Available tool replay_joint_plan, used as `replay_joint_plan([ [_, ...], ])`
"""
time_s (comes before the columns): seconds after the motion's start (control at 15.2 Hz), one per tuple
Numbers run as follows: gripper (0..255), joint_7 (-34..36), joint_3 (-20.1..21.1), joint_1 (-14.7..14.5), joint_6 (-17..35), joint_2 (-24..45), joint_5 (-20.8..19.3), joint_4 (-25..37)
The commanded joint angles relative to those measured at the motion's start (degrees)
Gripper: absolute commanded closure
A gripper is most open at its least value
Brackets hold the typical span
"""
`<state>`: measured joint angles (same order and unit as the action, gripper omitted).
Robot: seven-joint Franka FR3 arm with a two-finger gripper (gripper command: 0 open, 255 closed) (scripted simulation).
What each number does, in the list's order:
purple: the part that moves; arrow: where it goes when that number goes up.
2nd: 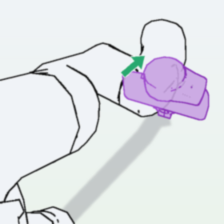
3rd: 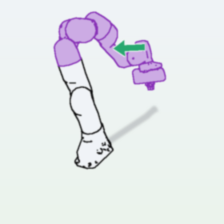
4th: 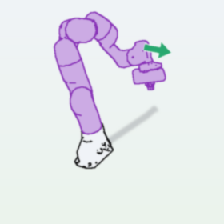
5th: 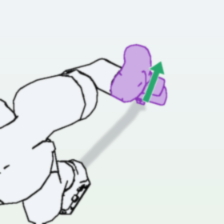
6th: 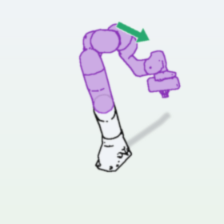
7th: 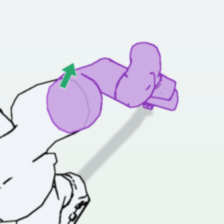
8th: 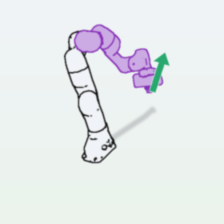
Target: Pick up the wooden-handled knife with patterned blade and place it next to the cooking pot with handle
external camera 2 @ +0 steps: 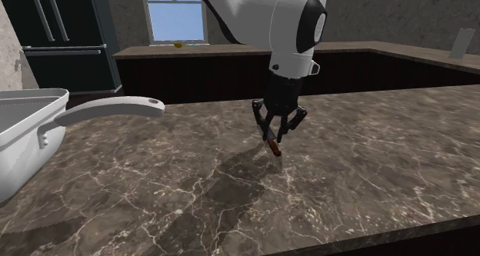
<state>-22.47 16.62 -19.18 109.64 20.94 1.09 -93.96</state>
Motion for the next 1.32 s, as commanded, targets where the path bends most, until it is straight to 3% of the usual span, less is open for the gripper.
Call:
replay_joint_plan([
  [0.0, 255, 0.1, 0.1, 0.0, -1.0, -0.2, 0.1, 0.7],
  [1.25, 255, 1.0, 0.4, -0.3, -15.0, -1.7, 0.4, 13.3],
])
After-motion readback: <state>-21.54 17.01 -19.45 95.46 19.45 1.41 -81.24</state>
